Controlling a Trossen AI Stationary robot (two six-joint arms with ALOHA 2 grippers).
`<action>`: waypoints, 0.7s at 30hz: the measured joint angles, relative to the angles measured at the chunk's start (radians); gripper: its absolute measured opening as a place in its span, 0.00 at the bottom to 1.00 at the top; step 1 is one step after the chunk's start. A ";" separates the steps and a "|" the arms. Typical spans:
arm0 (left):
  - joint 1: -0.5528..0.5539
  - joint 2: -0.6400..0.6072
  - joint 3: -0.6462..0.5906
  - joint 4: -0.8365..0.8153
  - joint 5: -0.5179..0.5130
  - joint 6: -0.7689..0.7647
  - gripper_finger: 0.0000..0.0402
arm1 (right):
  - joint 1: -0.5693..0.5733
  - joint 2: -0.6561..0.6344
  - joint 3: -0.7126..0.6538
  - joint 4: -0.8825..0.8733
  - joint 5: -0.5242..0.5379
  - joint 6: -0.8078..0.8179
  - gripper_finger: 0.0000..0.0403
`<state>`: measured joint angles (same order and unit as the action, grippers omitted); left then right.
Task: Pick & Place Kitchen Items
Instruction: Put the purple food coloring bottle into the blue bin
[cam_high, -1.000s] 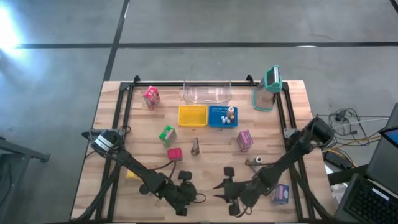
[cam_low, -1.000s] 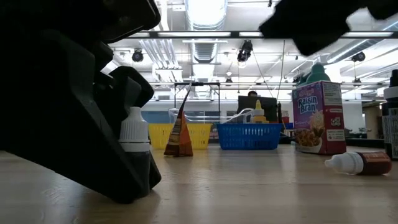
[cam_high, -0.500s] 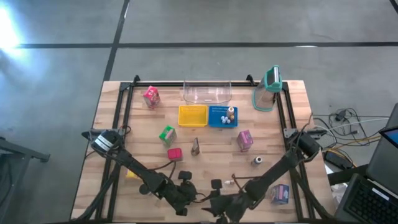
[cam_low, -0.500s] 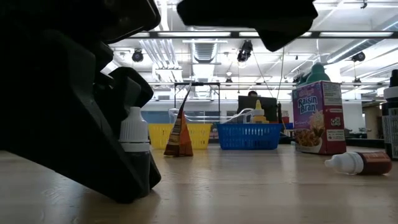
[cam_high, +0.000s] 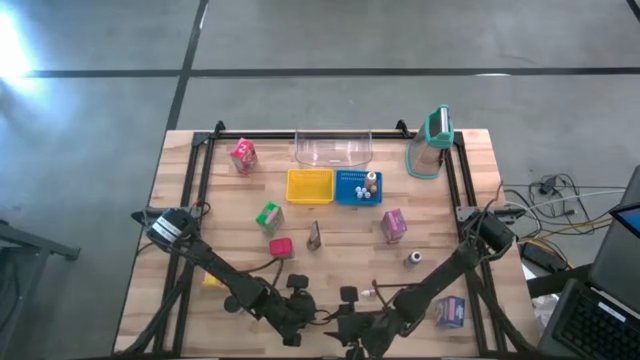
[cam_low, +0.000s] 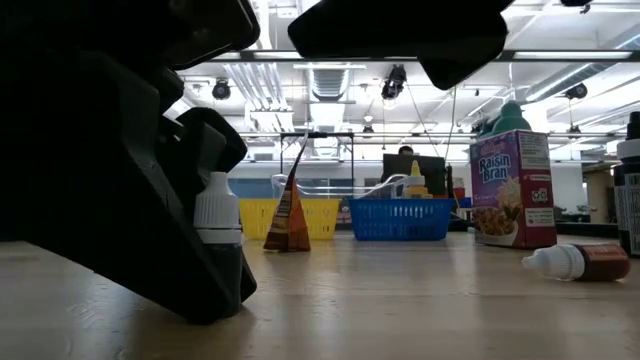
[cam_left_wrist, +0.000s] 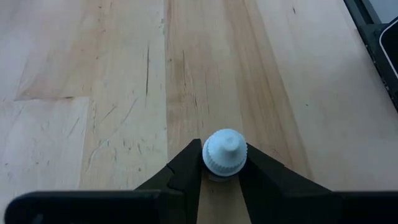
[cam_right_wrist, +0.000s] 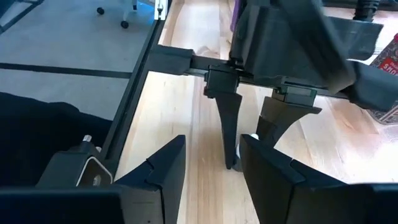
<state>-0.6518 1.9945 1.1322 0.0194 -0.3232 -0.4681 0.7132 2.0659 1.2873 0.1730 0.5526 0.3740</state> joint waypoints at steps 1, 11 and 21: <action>0.000 0.000 0.004 -0.001 0.000 0.004 0.25 | -0.001 0.000 0.000 0.001 0.000 0.002 0.38; 0.007 -0.014 0.037 -0.015 -0.004 0.070 0.25 | -0.026 0.008 0.000 0.006 0.008 0.044 0.40; 0.026 -0.016 0.100 -0.042 -0.012 0.148 0.25 | -0.037 0.016 -0.001 -0.009 0.007 0.045 0.34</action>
<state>-0.6258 1.9789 1.2319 -0.0229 -0.3354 -0.3206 0.6758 2.0815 1.2865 0.1640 0.5598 0.4194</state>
